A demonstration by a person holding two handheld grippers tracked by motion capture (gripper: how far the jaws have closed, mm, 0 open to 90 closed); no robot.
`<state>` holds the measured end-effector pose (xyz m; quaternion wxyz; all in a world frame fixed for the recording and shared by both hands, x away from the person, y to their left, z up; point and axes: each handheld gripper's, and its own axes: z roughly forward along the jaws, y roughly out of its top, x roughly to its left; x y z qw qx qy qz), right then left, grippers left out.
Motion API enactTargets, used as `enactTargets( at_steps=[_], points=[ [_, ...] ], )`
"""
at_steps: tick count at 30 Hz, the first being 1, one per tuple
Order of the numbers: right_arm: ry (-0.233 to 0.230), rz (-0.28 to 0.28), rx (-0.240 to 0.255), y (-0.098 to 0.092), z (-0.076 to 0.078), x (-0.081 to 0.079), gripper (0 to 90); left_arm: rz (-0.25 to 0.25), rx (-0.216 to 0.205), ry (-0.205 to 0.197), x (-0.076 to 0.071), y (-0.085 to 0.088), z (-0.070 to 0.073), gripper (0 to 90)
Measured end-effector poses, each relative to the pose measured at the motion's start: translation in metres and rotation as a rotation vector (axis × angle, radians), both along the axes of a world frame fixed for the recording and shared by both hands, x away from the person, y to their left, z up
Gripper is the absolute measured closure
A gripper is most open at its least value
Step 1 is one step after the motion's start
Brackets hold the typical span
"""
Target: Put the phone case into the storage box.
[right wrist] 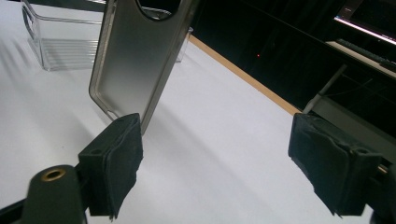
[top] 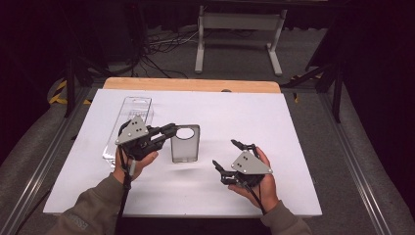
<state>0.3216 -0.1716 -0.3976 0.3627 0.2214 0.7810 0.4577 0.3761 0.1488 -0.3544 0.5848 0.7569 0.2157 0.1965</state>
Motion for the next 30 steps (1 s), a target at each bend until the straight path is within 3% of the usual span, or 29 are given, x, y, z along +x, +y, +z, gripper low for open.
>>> enactTargets(
  at_steps=[11,30],
  points=[
    [0.027,-0.03,0.001,-0.024,-0.009,-0.007,18.5,-0.001,0.0,-0.001,-0.001,0.001,0.002,80.2],
    [0.071,-0.043,0.01,-0.046,-0.025,-0.02,17.1,0.007,-0.022,-0.027,-0.004,0.01,0.011,80.2]
  ],
)
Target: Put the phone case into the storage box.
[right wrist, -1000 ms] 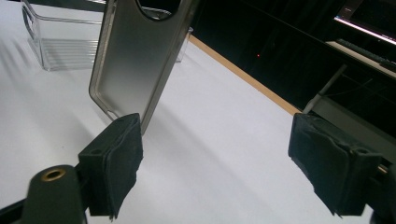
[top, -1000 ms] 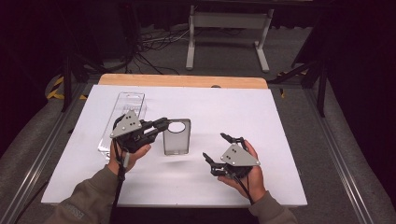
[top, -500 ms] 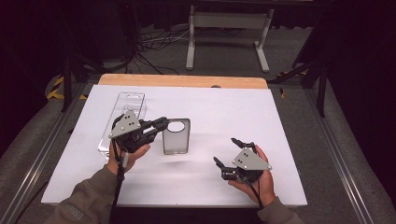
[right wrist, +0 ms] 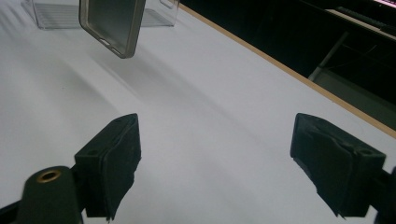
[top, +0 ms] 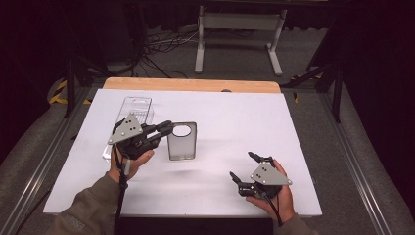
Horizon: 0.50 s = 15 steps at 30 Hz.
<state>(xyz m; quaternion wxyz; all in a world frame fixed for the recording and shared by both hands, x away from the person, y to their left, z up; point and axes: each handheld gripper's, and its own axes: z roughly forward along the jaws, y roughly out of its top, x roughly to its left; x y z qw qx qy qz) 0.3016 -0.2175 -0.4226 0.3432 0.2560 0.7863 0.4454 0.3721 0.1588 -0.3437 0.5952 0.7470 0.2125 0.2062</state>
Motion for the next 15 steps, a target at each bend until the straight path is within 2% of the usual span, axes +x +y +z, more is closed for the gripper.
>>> enactTargets(
  at_steps=[7,10,15],
  points=[
    [-0.005,0.001,0.013,-0.001,0.001,0.0,16.9,0.011,-0.012,-0.021,-0.001,0.008,0.007,80.3],
    [-0.009,0.001,0.01,-0.001,0.002,0.0,16.9,0.014,-0.014,-0.02,-0.002,0.012,0.01,80.3],
    [-0.01,0.002,0.006,-0.001,0.002,0.0,16.9,0.028,-0.023,-0.041,-0.004,0.019,0.016,80.3]
  ],
)
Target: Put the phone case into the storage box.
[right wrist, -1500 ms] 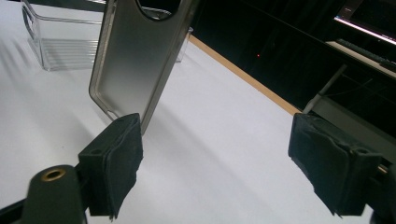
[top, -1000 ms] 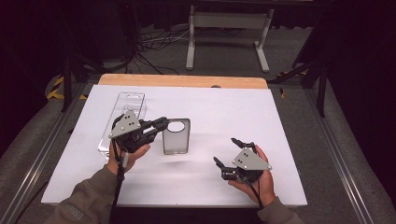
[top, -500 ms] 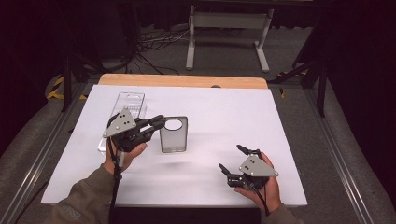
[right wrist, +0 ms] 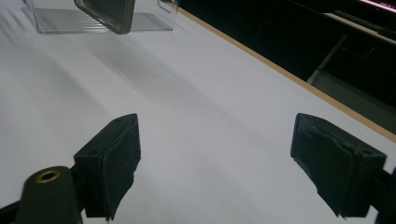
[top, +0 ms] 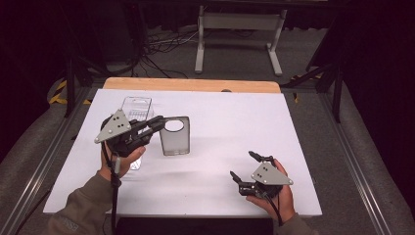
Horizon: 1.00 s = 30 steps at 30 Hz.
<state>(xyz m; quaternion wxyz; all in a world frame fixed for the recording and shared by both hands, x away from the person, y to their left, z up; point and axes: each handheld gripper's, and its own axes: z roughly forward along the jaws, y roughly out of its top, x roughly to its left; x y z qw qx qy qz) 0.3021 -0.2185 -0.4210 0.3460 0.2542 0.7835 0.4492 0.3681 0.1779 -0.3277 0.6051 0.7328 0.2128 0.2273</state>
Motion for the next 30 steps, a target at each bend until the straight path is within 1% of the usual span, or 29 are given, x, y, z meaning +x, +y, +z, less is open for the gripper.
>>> enactTargets(
  at_steps=[2,3,5,10,12,14,16,17,18,20,21,25,26,28,30],
  points=[
    [-0.002,0.0,0.003,0.0,0.0,0.0,16.9,0.004,-0.004,-0.001,-0.001,0.004,0.003,80.3],
    [-0.003,-0.001,0.004,0.0,0.001,0.0,16.9,0.011,-0.013,-0.008,-0.001,0.006,0.004,80.3],
    [-0.002,0.0,0.006,0.0,0.001,0.0,16.9,0.011,-0.007,-0.007,0.0,0.009,0.005,80.3],
    [0.004,-0.001,0.005,-0.001,0.0,0.001,16.9,0.037,-0.036,-0.019,0.001,0.02,0.01,80.3],
    [0.016,0.002,0.024,-0.001,0.0,0.002,17.0,0.045,-0.036,-0.025,0.001,0.024,0.012,80.3],
    [0.018,0.002,0.032,-0.002,0.001,0.002,17.4,0.049,-0.037,-0.028,0.001,0.027,0.013,80.3],
    [0.014,0.001,0.03,-0.002,0.001,0.002,17.6,0.068,-0.037,-0.033,0.002,0.034,0.015,80.3],
    [0.014,0.0,0.029,-0.002,0.001,0.002,17.6,0.071,-0.041,-0.035,0.002,0.035,0.015,80.3],
    [0.012,-0.001,0.028,-0.002,0.001,0.001,17.6,0.075,-0.033,-0.036,0.002,0.036,0.015,80.3],
    [0.012,-0.002,0.028,-0.003,0.001,0.002,17.6,0.082,-0.036,-0.038,0.003,0.04,0.016,80.3],
    [0.011,-0.004,0.026,-0.003,0.001,0.002,17.6,0.087,-0.04,-0.041,0.003,0.04,0.016,80.3],
    [0.007,0.001,0.02,-0.002,0.001,0.001,17.6,0.102,-0.033,-0.04,0.005,0.045,0.016,80.3],
    [0.006,0.002,0.017,-0.002,0.001,0.002,17.6,0.111,-0.035,-0.04,0.005,0.047,0.016,80.3],
    [0.007,0.001,0.014,-0.001,0.0,0.001,17.6,0.113,-0.04,-0.042,0.006,0.047,0.016,80.3],
    [0.008,0.003,0.013,-0.001,0.0,0.001,17.6,0.12,-0.035,-0.044,0.006,0.049,0.016,80.3]
  ],
)
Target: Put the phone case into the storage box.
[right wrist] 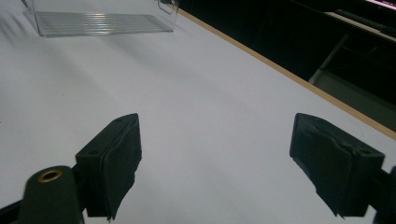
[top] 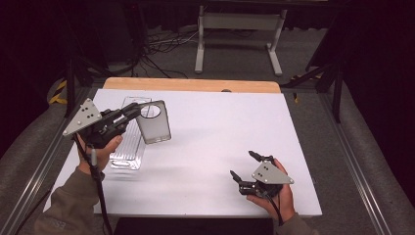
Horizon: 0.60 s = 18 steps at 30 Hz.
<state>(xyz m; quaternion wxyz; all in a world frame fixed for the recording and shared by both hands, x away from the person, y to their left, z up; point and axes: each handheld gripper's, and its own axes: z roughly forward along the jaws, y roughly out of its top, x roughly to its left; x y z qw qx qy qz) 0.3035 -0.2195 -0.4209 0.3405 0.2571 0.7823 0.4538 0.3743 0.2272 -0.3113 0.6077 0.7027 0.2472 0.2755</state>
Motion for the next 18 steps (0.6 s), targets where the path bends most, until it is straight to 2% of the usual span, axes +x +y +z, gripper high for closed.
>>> enactTargets(
  at_steps=[5,11,14,16,18],
  points=[
    [0.004,0.003,-0.003,0.0,-0.001,0.001,17.6,0.017,-0.002,0.004,0.003,0.004,-0.001,80.4],
    [0.014,0.002,0.018,0.0,0.001,0.001,17.6,0.026,-0.008,0.008,0.004,0.007,-0.002,80.3],
    [0.011,0.005,0.018,0.0,0.001,0.0,17.6,0.034,0.015,-0.001,0.004,0.01,-0.001,80.4],
    [0.011,0.009,0.015,0.001,0.001,0.0,17.6,0.036,0.003,-0.003,0.004,0.01,-0.001,80.4],
    [0.01,0.009,0.012,0.001,0.001,0.0,17.6,0.043,0.014,-0.005,0.004,0.013,0.0,80.4]
  ],
)
